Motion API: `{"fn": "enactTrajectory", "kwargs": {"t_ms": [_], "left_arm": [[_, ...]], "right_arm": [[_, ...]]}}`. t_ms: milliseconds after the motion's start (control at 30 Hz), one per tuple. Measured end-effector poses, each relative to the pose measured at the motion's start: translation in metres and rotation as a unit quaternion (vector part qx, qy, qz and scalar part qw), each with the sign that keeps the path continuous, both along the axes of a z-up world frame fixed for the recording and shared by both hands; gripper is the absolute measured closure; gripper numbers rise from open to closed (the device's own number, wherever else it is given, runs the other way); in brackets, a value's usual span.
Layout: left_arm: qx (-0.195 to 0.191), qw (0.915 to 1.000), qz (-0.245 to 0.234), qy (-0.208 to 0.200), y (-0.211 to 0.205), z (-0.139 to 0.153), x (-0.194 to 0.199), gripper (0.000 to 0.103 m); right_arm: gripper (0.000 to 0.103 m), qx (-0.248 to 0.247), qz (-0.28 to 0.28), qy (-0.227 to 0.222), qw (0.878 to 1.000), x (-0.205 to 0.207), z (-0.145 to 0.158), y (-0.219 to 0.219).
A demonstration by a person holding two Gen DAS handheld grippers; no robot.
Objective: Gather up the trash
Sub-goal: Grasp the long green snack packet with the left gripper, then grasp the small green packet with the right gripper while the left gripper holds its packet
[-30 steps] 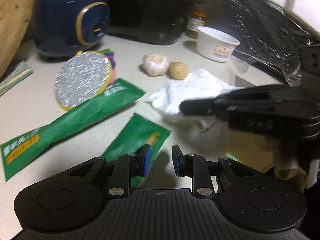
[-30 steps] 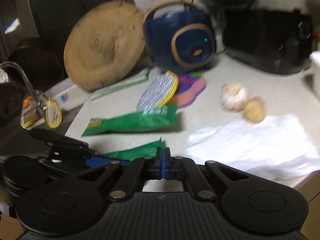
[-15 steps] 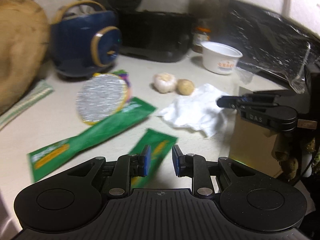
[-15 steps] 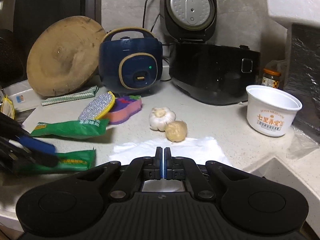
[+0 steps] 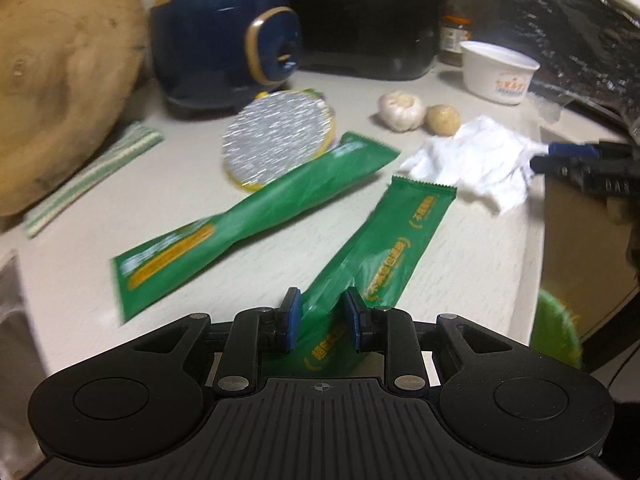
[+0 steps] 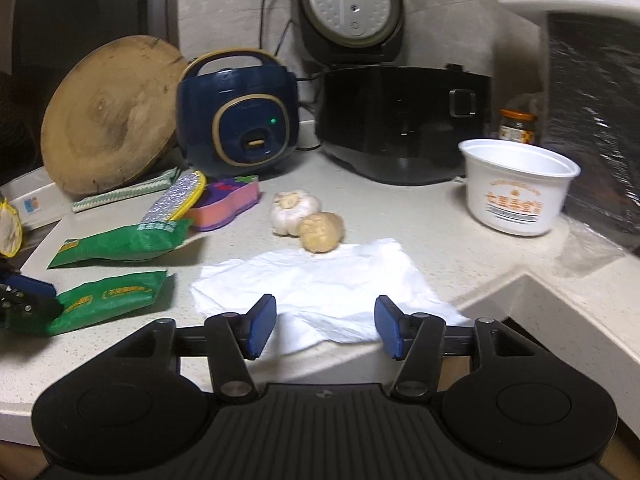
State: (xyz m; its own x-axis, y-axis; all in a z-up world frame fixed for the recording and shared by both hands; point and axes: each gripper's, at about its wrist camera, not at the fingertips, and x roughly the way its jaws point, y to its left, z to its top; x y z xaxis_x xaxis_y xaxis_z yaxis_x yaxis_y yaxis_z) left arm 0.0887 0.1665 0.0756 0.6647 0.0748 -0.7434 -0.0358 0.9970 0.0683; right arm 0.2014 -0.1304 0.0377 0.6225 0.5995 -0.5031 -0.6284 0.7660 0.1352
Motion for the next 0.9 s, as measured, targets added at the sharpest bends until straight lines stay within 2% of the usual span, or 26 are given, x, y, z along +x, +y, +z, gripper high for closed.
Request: {"fn": "enactTrajectory", "kwargs": {"t_ms": [233,400,500,567,667,733,800,900], "left_arm": [[-0.028,0.9984,-0.047,-0.010,-0.033,-0.009,0.052,0.076],[-0.059,0.9965,-0.058,-0.016,-0.058,-0.015,0.091,0.076],[-0.093,0.9933,-0.066,-0.020,-0.066,-0.018,0.108,0.076],[-0.129,0.9887,-0.076,-0.016,-0.068,-0.021,0.116,0.078],[-0.153,0.9833,-0.098,-0.005,-0.066,-0.009,0.112,0.078],[-0.148,0.9830,-0.105,-0.027,-0.061,0.008,0.097,0.077],[-0.123,0.9860,-0.098,-0.057,-0.051,0.026,0.077,0.077],[-0.093,0.9916,-0.043,-0.079,-0.020,0.045,0.058,0.077]], "right_arm": [[0.042,0.015,-0.019,0.006,1.000,0.002,-0.001,-0.021],[0.041,0.031,-0.017,0.010,0.999,0.002,-0.001,-0.025],[0.041,0.044,-0.015,0.012,0.999,0.002,0.000,-0.022],[0.040,0.052,-0.010,0.017,0.998,0.004,0.001,-0.016],[0.040,0.060,-0.009,0.027,0.998,0.009,-0.002,-0.004],[0.040,0.059,-0.006,0.031,0.998,0.011,-0.004,0.002],[0.040,0.057,0.000,0.035,0.998,0.011,-0.008,0.006],[0.040,0.054,0.005,0.039,0.998,0.011,-0.012,0.011]]}}
